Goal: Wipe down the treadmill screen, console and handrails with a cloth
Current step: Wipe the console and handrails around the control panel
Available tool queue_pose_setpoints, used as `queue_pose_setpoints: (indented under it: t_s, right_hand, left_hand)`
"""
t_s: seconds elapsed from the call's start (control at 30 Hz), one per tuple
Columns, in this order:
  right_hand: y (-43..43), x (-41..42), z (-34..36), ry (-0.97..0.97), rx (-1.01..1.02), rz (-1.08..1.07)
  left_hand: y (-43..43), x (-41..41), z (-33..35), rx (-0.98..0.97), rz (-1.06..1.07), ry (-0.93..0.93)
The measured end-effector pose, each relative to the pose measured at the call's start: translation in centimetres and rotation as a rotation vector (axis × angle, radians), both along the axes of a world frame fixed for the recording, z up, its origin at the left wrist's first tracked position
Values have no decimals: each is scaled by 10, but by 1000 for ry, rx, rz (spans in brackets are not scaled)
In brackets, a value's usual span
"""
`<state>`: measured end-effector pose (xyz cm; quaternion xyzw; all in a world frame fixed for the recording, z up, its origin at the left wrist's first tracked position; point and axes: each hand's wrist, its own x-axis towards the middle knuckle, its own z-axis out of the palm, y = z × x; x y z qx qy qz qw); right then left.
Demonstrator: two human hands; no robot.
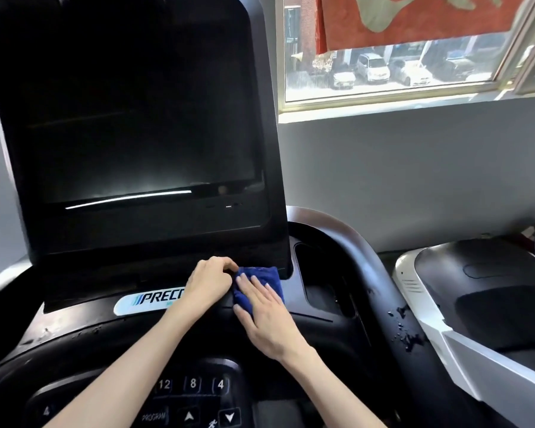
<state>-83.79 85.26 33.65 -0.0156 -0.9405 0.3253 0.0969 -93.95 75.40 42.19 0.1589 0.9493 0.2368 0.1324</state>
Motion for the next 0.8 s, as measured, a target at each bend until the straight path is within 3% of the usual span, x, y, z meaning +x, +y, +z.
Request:
queue_pose_setpoints:
  t_s: [0.2, 0.27, 0.4, 0.47, 0.63, 0.8]
  right_hand:
    - [40, 28, -22, -60, 22, -393]
    - [19, 16, -9, -71, 13, -326]
    - [-10, -1, 8, -53, 33, 52]
    - [11, 9, 1, -25, 51, 49]
    - [41, 40, -18, -23, 52, -210]
    - [9, 21, -12, 108, 112, -54]
  left_hand:
    - [-11, -1, 0, 3, 5, -14]
    - [-12, -3, 0, 8, -3, -12]
    - [-6, -4, 2, 24, -18, -24]
    - [-4, -3, 3, 29, -29, -30]
    - [1, 5, 3, 23, -35, -22]
    - [24, 17, 1, 5, -100, -10]
